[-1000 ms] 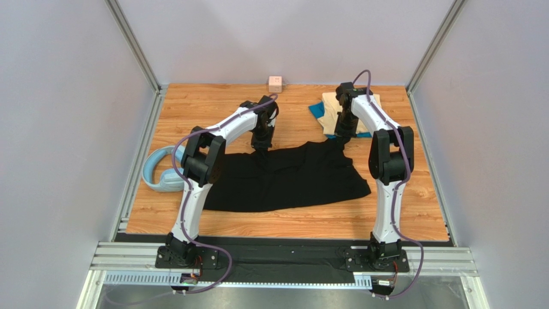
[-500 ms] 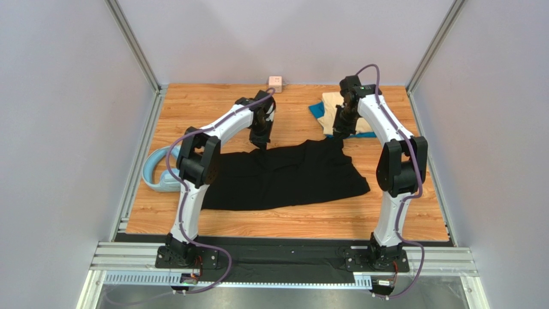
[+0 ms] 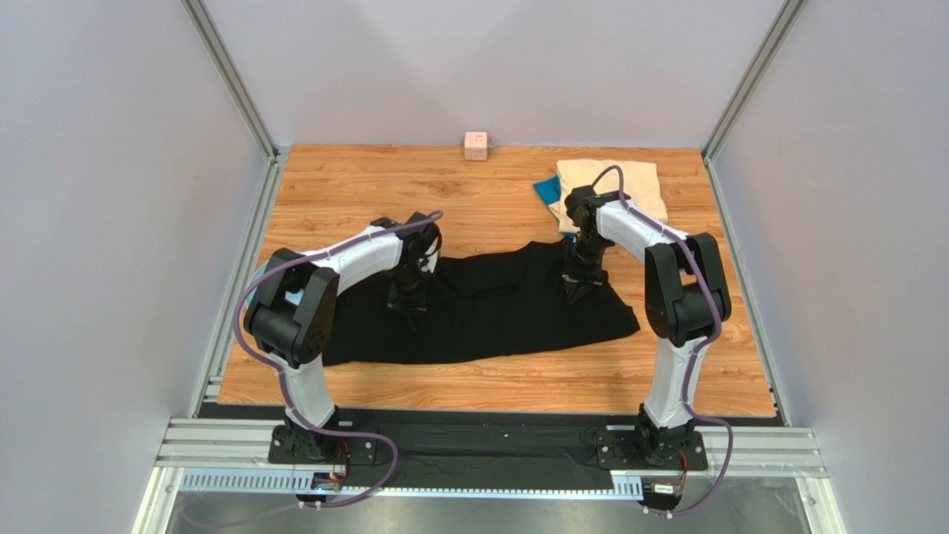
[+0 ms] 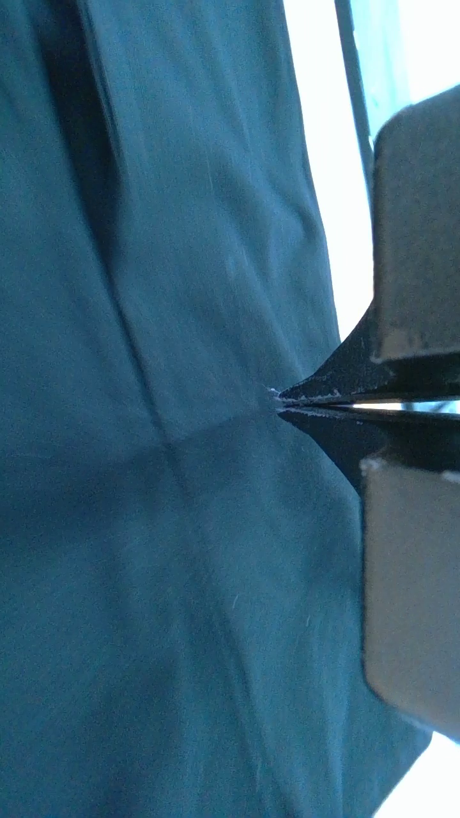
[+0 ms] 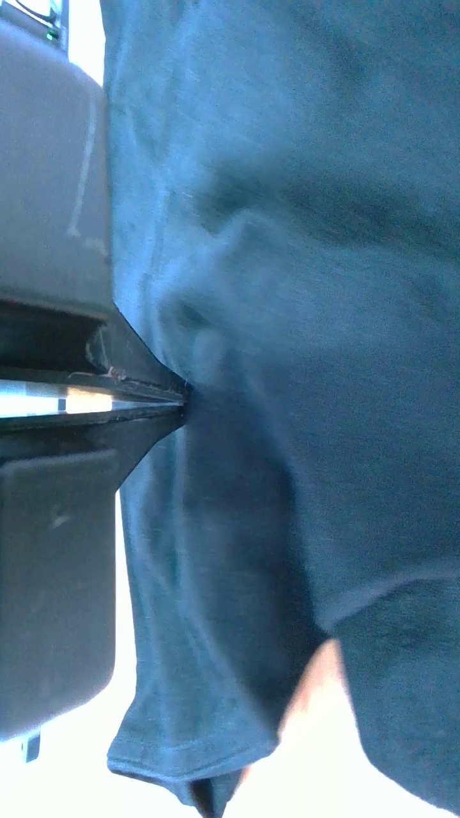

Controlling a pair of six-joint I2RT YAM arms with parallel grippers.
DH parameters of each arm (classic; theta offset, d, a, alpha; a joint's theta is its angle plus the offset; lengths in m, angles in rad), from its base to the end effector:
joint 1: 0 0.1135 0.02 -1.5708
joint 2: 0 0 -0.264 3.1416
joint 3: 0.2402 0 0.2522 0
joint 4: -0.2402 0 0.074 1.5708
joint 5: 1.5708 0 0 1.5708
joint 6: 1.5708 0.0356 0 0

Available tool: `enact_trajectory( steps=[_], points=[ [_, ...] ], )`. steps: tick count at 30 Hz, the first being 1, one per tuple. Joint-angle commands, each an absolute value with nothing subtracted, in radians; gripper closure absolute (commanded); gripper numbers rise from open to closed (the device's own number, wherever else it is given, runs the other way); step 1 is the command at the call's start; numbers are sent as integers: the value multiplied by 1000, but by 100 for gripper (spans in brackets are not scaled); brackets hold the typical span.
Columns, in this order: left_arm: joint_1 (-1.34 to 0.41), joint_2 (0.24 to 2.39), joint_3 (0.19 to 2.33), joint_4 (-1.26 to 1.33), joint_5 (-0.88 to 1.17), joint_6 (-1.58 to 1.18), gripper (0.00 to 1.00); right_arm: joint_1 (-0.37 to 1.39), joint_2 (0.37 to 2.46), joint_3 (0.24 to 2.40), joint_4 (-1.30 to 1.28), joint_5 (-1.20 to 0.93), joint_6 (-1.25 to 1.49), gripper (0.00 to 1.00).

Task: Fold and stack the t-shirts

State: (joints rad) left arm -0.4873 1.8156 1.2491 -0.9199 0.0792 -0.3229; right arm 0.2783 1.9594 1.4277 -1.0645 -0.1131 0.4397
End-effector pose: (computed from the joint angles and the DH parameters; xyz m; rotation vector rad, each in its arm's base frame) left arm 0.2921 -0.1580 0.1797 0.2590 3.0801 -0.1640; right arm 0.3439 0.1024 0.1760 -0.2501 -3.0643 -0.1492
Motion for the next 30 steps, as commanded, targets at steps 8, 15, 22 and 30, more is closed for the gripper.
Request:
enact_trajectory(
  steps=[8,15,22,30],
  points=[
    [-485,1895,1111,-894,170,-348,100,347,2094,1497,-1066,-77,416,100],
    [-486,1793,1005,-907,202,-365,100,446,2268,1771,-1120,-118,381,100],
    [-488,1741,997,-943,239,-390,100,491,2572,2334,-1273,-179,403,100],
    [-529,1753,1038,-957,285,-416,100,463,2625,2439,-1143,-311,459,100]
  ],
)
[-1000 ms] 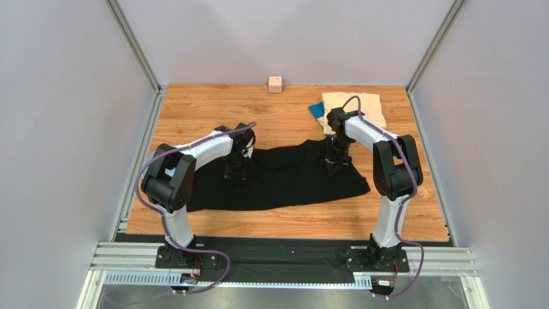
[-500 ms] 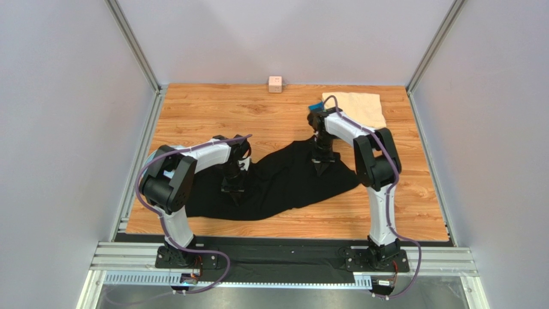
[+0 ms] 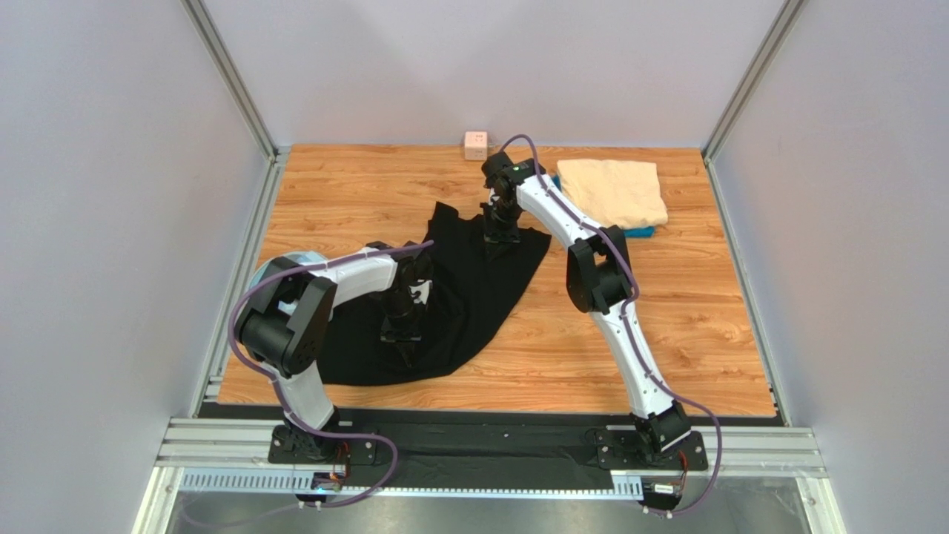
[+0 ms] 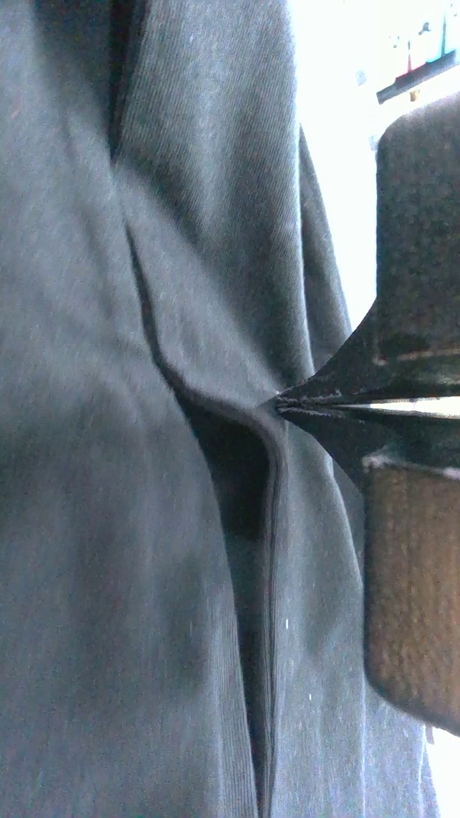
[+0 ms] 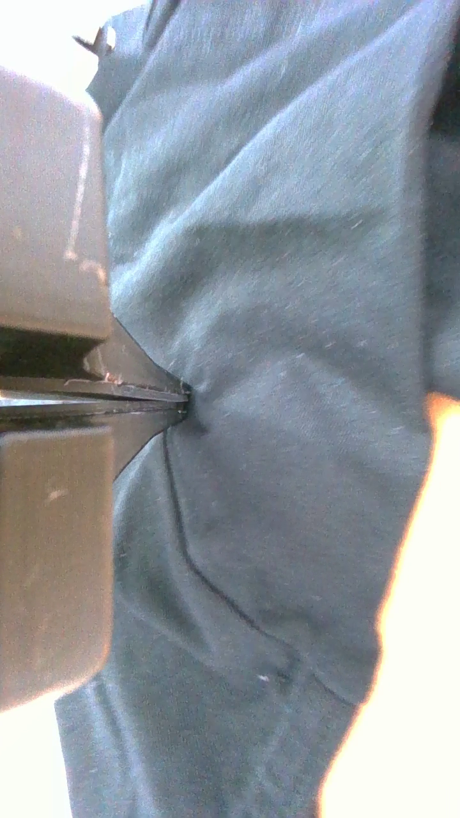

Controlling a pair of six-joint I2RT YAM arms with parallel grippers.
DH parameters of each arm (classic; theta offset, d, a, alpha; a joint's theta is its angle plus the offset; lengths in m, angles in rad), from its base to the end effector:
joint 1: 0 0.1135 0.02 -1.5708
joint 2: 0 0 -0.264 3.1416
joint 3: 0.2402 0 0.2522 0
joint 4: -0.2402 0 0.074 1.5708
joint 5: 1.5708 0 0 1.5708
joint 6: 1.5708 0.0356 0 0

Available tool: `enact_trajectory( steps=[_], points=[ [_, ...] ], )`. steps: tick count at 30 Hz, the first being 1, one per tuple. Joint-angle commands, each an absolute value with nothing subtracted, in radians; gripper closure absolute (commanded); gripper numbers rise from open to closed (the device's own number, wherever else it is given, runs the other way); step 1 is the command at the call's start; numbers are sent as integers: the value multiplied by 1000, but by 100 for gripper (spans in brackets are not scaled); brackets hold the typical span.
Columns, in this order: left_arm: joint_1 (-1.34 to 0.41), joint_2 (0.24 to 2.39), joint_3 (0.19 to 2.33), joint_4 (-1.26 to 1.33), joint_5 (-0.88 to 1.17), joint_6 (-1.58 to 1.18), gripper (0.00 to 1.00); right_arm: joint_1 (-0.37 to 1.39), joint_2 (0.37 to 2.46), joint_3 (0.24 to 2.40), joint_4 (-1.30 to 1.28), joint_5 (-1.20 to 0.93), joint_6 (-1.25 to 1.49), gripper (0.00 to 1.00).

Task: Fold and stack the t-shirts

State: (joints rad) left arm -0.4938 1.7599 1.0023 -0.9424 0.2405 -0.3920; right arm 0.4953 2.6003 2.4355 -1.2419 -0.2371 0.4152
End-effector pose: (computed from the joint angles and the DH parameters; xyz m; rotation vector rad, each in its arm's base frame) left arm 0.2380 -0.1377 0.1404 -0.1255 -2.9104 0.2373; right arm 0.4496 0.2524 0.1614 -0.1528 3.0640 0.4391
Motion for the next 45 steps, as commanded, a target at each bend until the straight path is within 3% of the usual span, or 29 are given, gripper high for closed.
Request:
enact_trajectory(
  steps=[1,3,6,11,16,22,29,45],
  points=[
    [-538,1767,1052,-959,285,-416,100,457,2625,2419,-1131,-340,465,98],
    [-566,1824,1109,-960,294,-422,100,436,2623,2410,-1100,-362,480,85],
    [-597,1914,1215,-965,311,-433,100,410,2611,2411,-1052,-377,488,74],
    [-618,2075,1448,-995,330,-451,100,354,2632,2479,-965,-462,528,63],
    [-618,2178,1701,-1101,281,-460,100,322,2565,2482,-905,-555,552,59],
    [-618,2135,1787,-1158,245,-462,100,321,2347,2334,-818,-635,564,59],
    [-583,1939,1645,-1223,155,-408,99,321,2126,2005,-917,-506,470,59],
    [-558,1829,1157,-1023,173,-463,100,362,2328,1891,-1040,-356,353,65]
  ],
)
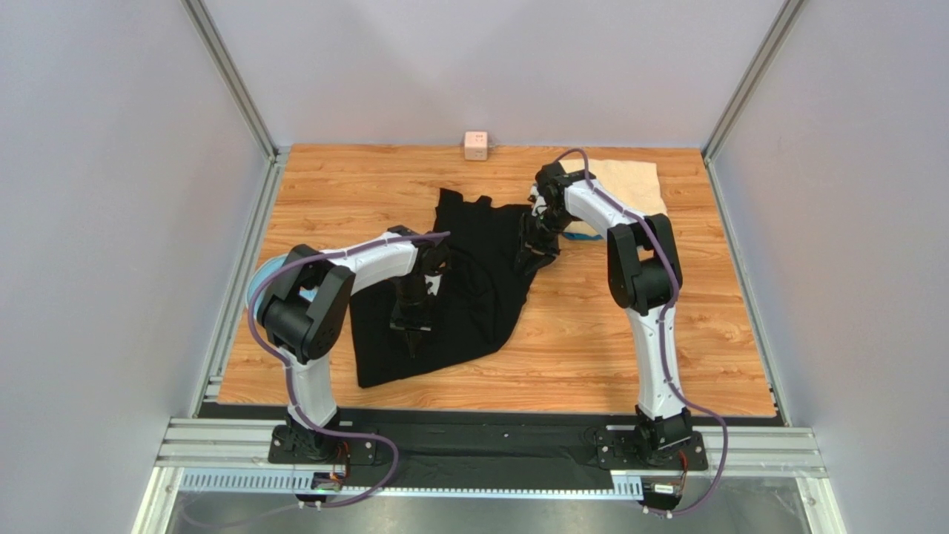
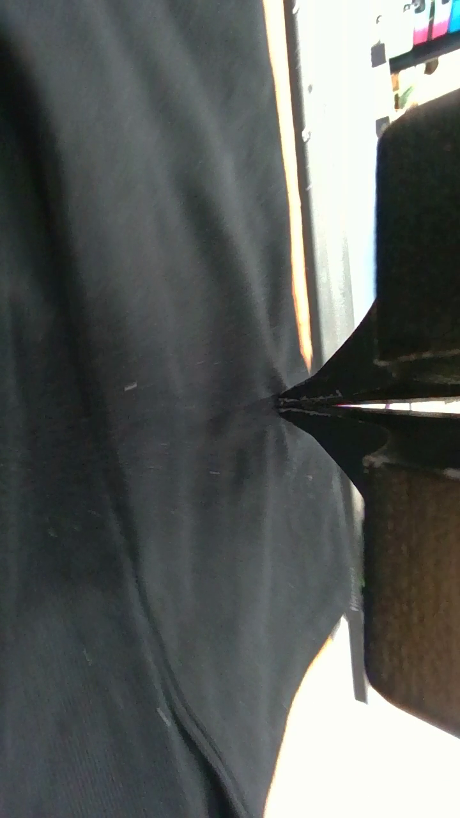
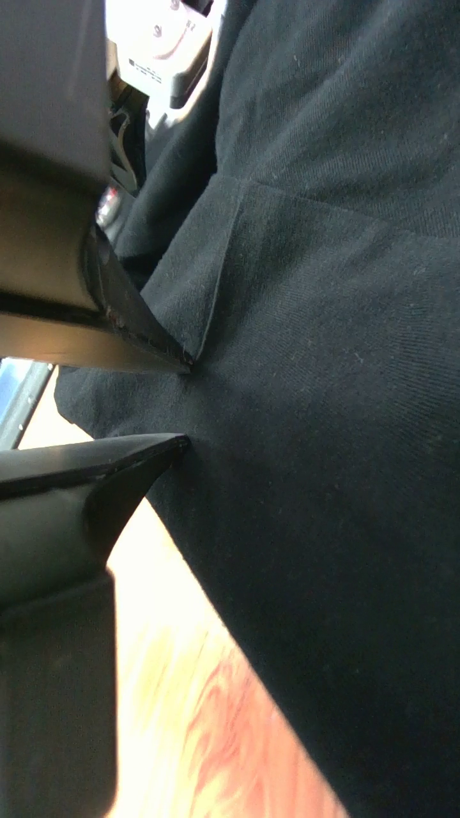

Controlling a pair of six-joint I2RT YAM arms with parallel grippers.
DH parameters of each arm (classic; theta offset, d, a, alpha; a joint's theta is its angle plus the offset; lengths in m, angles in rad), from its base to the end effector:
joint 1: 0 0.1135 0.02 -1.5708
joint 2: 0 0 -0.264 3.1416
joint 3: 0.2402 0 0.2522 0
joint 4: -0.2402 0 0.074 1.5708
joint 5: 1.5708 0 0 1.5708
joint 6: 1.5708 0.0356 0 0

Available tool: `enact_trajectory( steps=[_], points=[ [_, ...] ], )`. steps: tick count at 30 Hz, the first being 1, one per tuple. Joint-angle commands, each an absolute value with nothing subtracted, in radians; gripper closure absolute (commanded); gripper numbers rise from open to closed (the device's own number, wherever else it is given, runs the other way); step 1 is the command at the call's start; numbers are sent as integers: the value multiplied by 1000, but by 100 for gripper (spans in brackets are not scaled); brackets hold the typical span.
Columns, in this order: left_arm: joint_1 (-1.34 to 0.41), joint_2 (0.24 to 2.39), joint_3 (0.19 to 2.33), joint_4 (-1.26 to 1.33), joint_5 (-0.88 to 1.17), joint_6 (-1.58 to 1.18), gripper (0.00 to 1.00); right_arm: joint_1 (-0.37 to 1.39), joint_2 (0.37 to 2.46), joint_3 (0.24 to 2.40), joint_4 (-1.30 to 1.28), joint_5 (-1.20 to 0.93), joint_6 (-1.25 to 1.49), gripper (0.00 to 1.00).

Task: Fold and stack the t-shirts

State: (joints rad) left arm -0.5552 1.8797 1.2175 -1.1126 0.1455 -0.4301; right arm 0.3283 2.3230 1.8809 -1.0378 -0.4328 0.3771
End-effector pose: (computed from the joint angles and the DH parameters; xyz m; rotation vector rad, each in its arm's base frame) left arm 0.2592 -0.1668 0.1547 -0.1593 -2.8888 0.0457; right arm 0.4279 0.1615 0.1498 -0.0433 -3.0032 -0.6668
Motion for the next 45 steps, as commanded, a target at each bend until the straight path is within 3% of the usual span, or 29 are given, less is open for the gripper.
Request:
enact_trajectory(
  steps=[1,3,4,9,16,25,33,34,35,36,45],
  points=[
    [-561,1822,1148,-1016,173,-468,100,370,2354,1896,-1035,-342,353,75],
    [-571,1824,1137,-1002,172,-476,100,385,2388,1936,-1040,-327,353,96],
    [-586,1835,1138,-1002,167,-479,100,391,2404,1954,-1051,-325,354,100],
    [-652,1858,1137,-996,156,-508,100,402,2534,2098,-1055,-316,399,100],
    [-748,1917,1167,-989,178,-552,100,387,2732,2468,-1043,-348,474,100],
    [-821,2092,1365,-997,216,-537,100,293,2798,2490,-830,-526,646,100],
    [-833,2284,1732,-1054,288,-500,100,255,2747,2485,-766,-554,646,100],
    [-836,2299,1790,-1058,299,-500,100,255,2744,2485,-759,-577,652,98],
    [-841,2322,1817,-1068,307,-497,100,247,2744,2485,-743,-593,660,85],
    [-844,2329,1841,-1084,313,-497,100,245,2741,2485,-736,-610,663,78],
    [-851,2116,1778,-1140,246,-495,98,232,2533,2347,-678,-736,635,68]
  ],
)
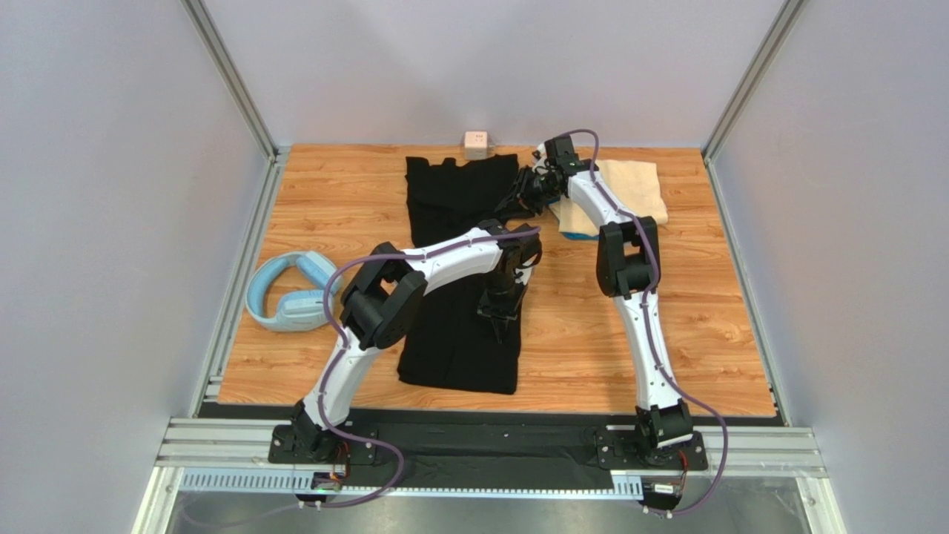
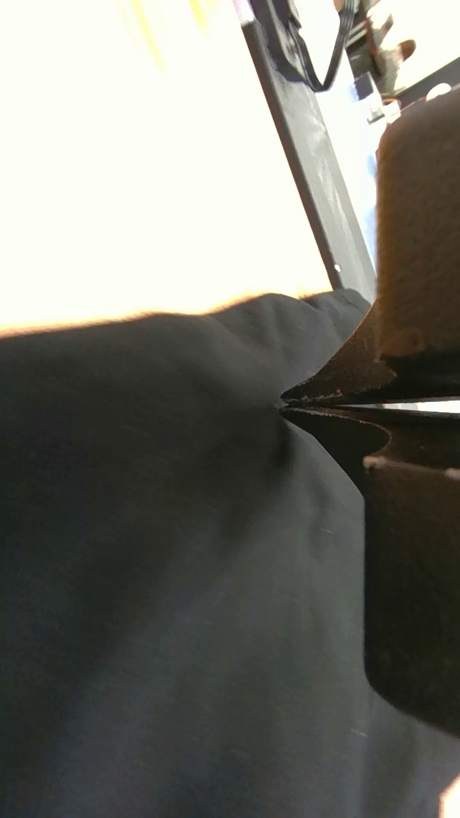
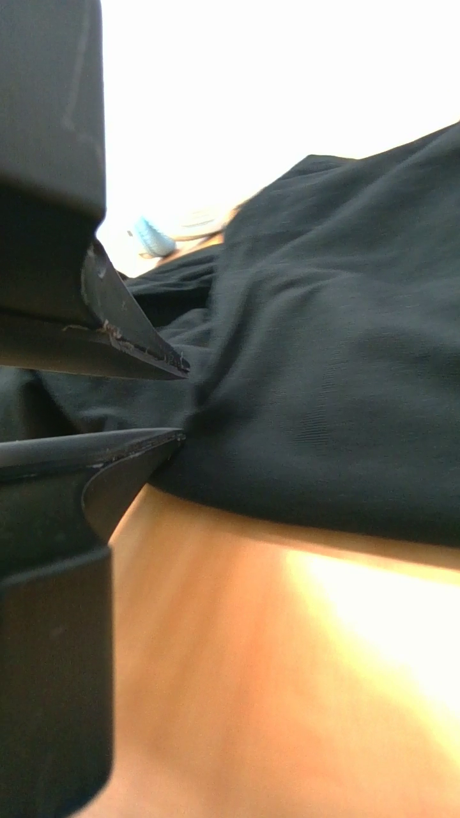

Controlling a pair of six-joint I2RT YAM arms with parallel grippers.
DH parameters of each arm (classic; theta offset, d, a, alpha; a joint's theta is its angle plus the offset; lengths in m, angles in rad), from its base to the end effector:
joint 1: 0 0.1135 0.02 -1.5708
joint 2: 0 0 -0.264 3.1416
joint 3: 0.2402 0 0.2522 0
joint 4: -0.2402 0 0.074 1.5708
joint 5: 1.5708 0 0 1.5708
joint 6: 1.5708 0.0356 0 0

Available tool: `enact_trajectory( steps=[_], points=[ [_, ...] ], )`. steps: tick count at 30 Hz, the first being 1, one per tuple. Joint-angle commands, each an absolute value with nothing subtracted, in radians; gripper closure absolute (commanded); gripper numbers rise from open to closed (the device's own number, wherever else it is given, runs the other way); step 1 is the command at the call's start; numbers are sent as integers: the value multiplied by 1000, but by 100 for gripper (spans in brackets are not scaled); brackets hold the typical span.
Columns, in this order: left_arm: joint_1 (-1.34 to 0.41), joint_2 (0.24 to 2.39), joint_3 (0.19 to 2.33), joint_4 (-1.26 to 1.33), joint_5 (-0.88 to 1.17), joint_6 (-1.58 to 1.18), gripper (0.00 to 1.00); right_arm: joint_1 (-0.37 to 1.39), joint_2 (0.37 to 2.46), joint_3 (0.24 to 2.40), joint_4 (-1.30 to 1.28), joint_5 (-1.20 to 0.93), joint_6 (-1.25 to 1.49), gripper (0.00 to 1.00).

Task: Fold and stack the t-shirts

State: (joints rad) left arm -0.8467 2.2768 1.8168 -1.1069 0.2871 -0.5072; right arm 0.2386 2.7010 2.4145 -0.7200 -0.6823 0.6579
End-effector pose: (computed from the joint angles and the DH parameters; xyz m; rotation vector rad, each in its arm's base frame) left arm 0.2825 -0.3347 0.1513 -0.4985 -2.9036 0.3355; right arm 0.5438 0.1554 0.1285 0.2880 2.6787 1.1941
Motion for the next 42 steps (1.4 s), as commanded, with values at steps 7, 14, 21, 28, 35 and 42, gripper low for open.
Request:
enact_trajectory(
  steps=[7,14,21,28,35,42],
  points=[
    [-813,1855,1590,-1175,69,-485,96,218,2278,2061,-719,-765,543,67],
    [-689,1835,1414,-1028,26,-454,98,290,2076,1693,-799,-729,440,68],
    [-681,1970,1411,-953,32,-394,100,445,1987,1415,-835,-627,413,69],
    [-680,1967,1303,-966,98,-396,100,552,2043,1339,-896,-512,403,100],
    [-680,1852,1131,-965,146,-410,100,591,2014,1270,-957,-477,387,100],
    [-680,1775,1072,-945,167,-430,100,591,1947,1249,-962,-492,390,97]
  ],
)
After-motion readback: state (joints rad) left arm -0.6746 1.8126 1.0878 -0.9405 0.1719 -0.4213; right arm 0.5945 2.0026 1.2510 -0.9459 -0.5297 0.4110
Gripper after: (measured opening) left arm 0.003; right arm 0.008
